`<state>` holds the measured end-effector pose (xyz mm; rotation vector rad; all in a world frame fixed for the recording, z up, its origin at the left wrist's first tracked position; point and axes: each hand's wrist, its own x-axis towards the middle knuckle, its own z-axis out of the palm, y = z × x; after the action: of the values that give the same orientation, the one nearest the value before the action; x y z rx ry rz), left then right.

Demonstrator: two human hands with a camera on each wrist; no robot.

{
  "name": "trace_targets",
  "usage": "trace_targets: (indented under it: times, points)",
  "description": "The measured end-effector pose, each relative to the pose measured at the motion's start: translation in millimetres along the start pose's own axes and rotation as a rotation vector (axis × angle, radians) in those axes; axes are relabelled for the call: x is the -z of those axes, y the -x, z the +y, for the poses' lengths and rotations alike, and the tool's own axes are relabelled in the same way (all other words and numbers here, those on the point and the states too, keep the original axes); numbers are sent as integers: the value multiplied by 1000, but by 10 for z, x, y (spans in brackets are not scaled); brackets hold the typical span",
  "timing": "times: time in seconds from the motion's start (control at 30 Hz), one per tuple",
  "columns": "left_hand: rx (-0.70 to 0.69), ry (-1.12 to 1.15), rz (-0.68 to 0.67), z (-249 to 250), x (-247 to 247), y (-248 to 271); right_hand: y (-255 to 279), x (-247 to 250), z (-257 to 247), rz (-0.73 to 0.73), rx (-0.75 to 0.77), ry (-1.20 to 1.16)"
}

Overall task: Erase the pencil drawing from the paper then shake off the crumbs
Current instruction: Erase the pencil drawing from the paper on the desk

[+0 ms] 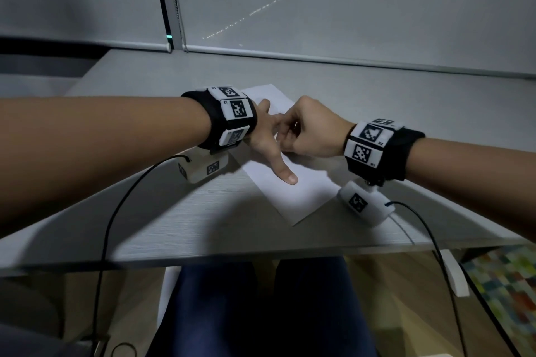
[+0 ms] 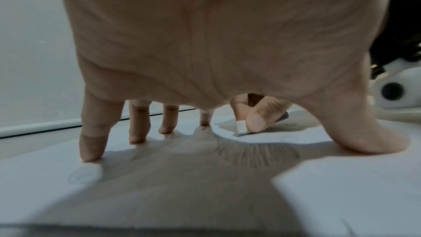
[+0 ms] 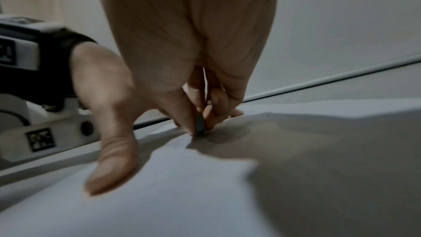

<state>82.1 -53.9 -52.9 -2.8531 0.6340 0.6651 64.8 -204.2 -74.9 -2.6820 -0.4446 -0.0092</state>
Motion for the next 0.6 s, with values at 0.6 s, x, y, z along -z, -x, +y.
trace_targets:
  times: [0.6]
  points:
    - [-281, -109, 70, -119, 202, -95, 101, 227, 530, 45, -75, 133]
